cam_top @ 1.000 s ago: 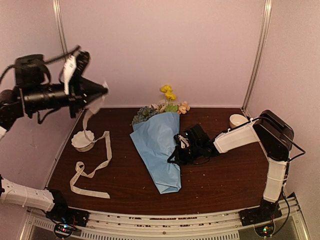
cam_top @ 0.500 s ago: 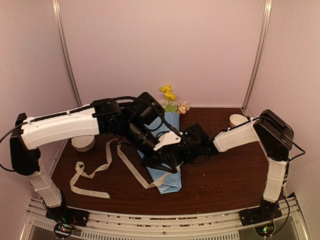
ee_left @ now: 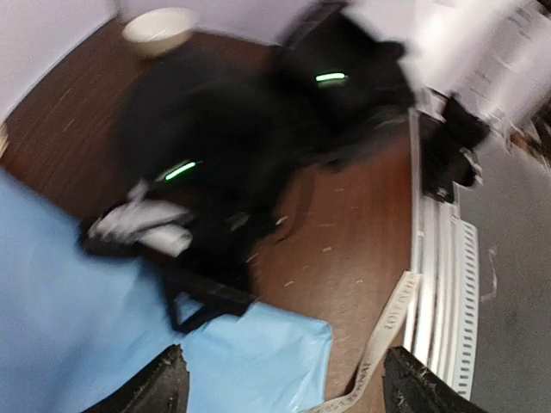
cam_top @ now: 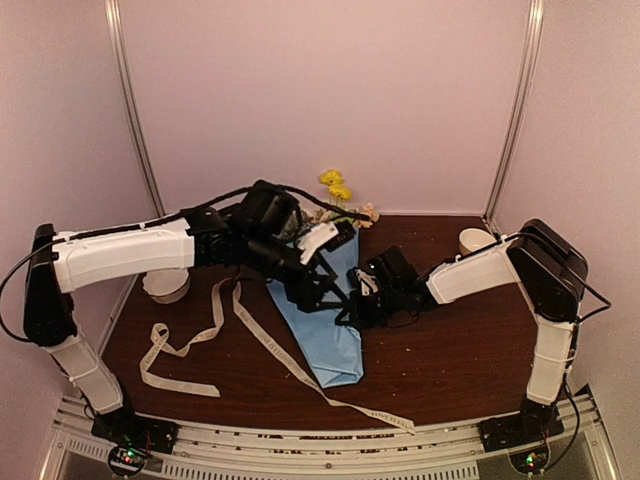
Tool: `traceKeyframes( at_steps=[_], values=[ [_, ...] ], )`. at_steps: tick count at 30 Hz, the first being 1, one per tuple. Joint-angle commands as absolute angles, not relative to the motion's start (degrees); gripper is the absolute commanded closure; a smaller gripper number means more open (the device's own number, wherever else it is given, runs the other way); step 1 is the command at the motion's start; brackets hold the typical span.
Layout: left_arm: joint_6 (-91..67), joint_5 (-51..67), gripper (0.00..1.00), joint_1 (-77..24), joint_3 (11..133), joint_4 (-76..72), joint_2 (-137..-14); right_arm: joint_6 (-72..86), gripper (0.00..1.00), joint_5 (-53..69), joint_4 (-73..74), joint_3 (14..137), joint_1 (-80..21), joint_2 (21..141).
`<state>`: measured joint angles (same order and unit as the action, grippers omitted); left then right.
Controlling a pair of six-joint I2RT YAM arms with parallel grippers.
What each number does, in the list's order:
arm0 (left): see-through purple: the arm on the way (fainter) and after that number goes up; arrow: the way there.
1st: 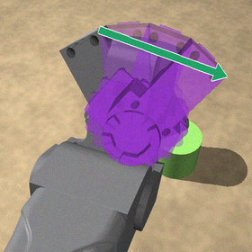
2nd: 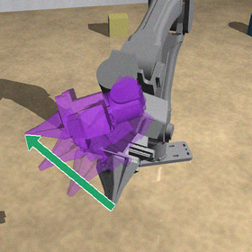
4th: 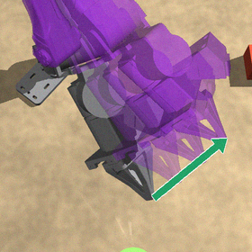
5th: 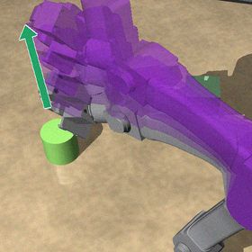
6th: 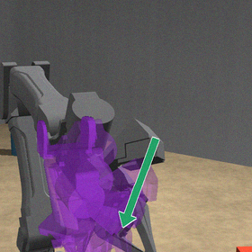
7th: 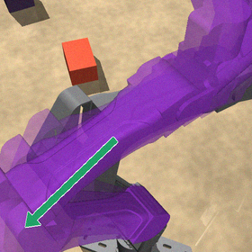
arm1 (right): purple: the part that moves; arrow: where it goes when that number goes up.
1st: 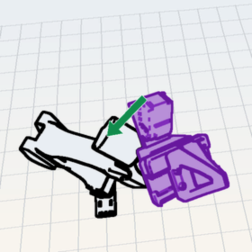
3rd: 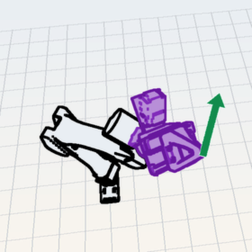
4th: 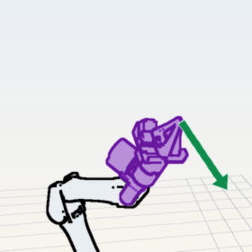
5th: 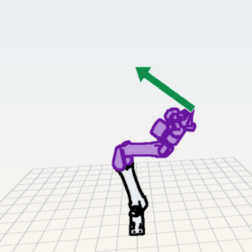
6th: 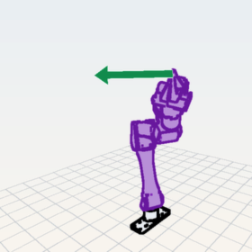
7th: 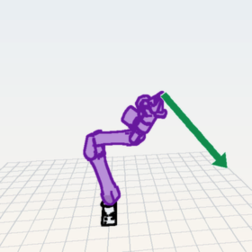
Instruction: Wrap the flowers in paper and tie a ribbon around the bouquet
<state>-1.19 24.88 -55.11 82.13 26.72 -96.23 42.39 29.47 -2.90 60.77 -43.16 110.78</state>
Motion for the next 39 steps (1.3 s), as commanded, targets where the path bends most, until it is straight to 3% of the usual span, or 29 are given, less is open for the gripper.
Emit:
traceKeyframes(
  at_steps=[1,6,18,20,22,26,28,35,39],
  values=[
    [-26.43,20.21,0.22,-41.37,66.84,10.61,-91.53,41.51,1.00,27.95,-4.82,61.74,-43.17,108.51],
    [-33.87,17.12,0.15,-34.18,57.29,2.79,-94.83,41.40,1.00,28.07,-4.75,61.68,-43.16,108.85],
    [-39.28,29.32,0.15,-31.22,63.27,-4.11,-114.54,40.46,1.00,27.87,-3.41,61.77,-43.24,108.42],
    [-42.28,33.33,0.25,-31.26,62.49,-9.25,-116.11,40.27,1.00,27.81,-3.09,61.89,-43.25,108.17],
    [-45.16,35.96,0.42,-31.22,61.49,-14.59,-116.56,40.19,1.00,27.61,-2.87,61.96,-43.27,107.99],
    [-46.78,36.90,0.97,-31.22,60.25,-19.17,-115.32,39.02,1.00,27.26,-1.37,62.20,-43.27,107.25],
    [-46.64,36.49,1.00,-31.25,59.64,-19.55,-114.57,37.16,0.97,27.09,-0.13,62.44,-43.27,106.31],
    [-48.80,35.18,1.00,-31.12,57.06,-23.07,-114.32,24.67,0.68,29.06,8.24,59.96,-44.12,95.52],
    [-48.96,34.43,1.00,-31.12,56.95,-23.22,-113.94,17.81,0.59,26.91,15.54,54.12,-48.50,86.60]
  ],
)
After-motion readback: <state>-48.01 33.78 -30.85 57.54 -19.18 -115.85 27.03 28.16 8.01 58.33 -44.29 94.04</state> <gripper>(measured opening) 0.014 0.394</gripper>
